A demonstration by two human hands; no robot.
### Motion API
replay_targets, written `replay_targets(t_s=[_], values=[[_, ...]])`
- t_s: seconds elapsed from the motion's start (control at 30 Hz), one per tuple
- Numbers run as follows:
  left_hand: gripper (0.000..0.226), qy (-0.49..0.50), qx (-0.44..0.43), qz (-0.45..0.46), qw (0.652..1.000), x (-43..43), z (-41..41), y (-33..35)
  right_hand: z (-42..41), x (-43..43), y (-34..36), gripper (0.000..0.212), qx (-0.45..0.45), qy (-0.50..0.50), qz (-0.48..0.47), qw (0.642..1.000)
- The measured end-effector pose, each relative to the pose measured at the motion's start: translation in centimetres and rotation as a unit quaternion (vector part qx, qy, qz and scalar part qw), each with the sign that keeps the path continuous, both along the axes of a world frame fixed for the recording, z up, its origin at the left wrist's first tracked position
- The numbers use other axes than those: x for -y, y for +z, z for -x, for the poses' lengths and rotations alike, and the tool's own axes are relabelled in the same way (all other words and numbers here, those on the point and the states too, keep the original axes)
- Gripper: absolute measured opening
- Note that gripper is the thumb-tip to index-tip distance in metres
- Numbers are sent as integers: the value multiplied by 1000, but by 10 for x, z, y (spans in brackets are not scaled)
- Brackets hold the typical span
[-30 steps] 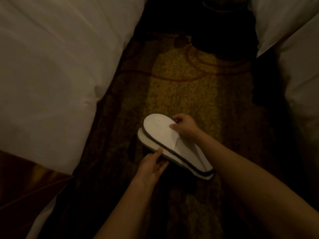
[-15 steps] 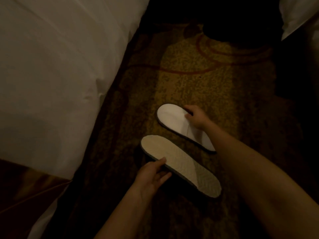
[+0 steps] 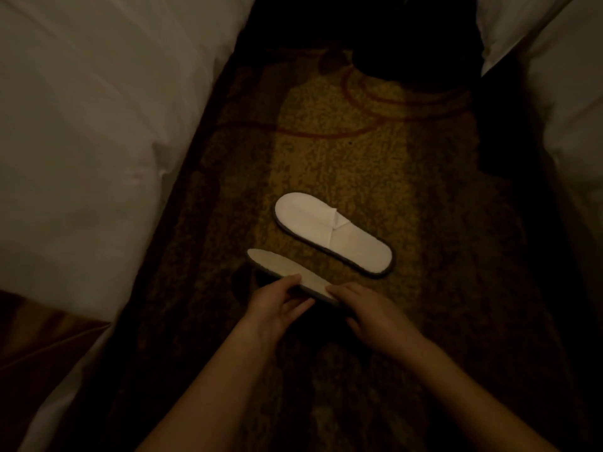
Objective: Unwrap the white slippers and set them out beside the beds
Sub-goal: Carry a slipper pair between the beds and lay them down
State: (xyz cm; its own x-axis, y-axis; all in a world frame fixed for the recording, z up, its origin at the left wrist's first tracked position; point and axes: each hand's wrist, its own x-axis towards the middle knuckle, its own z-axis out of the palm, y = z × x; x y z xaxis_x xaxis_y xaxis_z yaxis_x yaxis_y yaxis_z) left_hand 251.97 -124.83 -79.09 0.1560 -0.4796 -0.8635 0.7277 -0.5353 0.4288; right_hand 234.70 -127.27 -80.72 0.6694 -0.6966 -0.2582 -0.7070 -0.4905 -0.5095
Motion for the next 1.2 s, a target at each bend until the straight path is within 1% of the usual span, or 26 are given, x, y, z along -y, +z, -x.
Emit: replay_targets(t_s=[0.07, 0.1, 0.17, 0.2, 0.23, 0.27, 0.3, 0.33, 0.37, 0.43, 0.47, 0.5, 0.57, 0.63, 0.67, 0.73, 0.8, 0.93, 1.0, 1.07, 1.1, 1.13, 1.2], values=[[16, -35, 25, 28, 999, 3, -3, 2, 2, 1, 4, 46, 50, -71, -22, 996], [17, -54, 64, 34, 996, 5, -5, 2, 5, 6, 6, 39, 68, -94, -49, 992], [30, -65, 186, 21, 980, 9, -14, -1, 14, 18, 5, 25, 74, -106, -108, 986], [37, -63, 259, 5, 964, 9, -21, -5, 19, 23, 2, 22, 67, -98, -141, 983], [44, -71, 335, -11, 939, 9, -30, -9, 22, 29, -2, 20, 56, -90, -178, 978], [50, -101, 404, -21, 909, 9, -38, -14, 25, 33, -8, 17, 44, -83, -217, 972], [55, -151, 456, -24, 877, 8, -45, -19, 26, 37, -13, 15, 34, -82, -252, 964], [60, -221, 492, -20, 842, 8, -51, -25, 26, 41, -18, 15, 24, -82, -274, 958], [64, -306, 514, -21, 801, 7, -55, -31, 26, 44, -24, 19, 15, -80, -277, 957], [73, -458, 529, -42, 713, 7, -57, -42, 24, 51, -35, 32, 0, -78, -236, 969], [76, -495, 528, -49, 688, 8, -57, -45, 22, 53, -40, 37, -2, -82, -205, 975], [78, -509, 527, -52, 679, 8, -57, -48, 21, 53, -43, 41, -3, -88, -168, 982], [75, -500, 539, -49, 676, 8, -54, -52, 19, 48, -49, 46, -9, -107, -72, 992], [71, -491, 558, -52, 667, 5, -52, -54, 21, 38, -53, 50, -6, -142, 4, 990], [69, -490, 566, -55, 660, 4, -50, -55, 24, 31, -55, 53, -4, -161, 21, 987], [67, -488, 577, -56, 652, 2, -46, -56, 31, 16, -61, 59, -12, -183, 31, 983], [66, -489, 584, -54, 645, 0, -43, -56, 37, 2, -68, 60, -14, -187, 38, 982], [64, -484, 589, -58, 644, 0, -38, -56, 40, -2, -70, 55, 26, -211, 26, 977], [65, -490, 583, -59, 645, 2, -37, -54, 36, 6, -68, 55, 50, -246, 31, 967], [65, -500, 579, -58, 641, 4, -35, -54, 29, 17, -64, 65, 64, -297, 65, 951], [65, -502, 579, -60, 640, 4, -34, -53, 25, 24, -62, 72, 56, -315, 84, 944], [64, -502, 579, -63, 639, 5, -32, -53, 21, 33, -60, 79, 39, -323, 97, 940], [63, -498, 579, -70, 642, 4, -29, -54, 17, 51, -59, 89, -10, -310, 106, 945]])
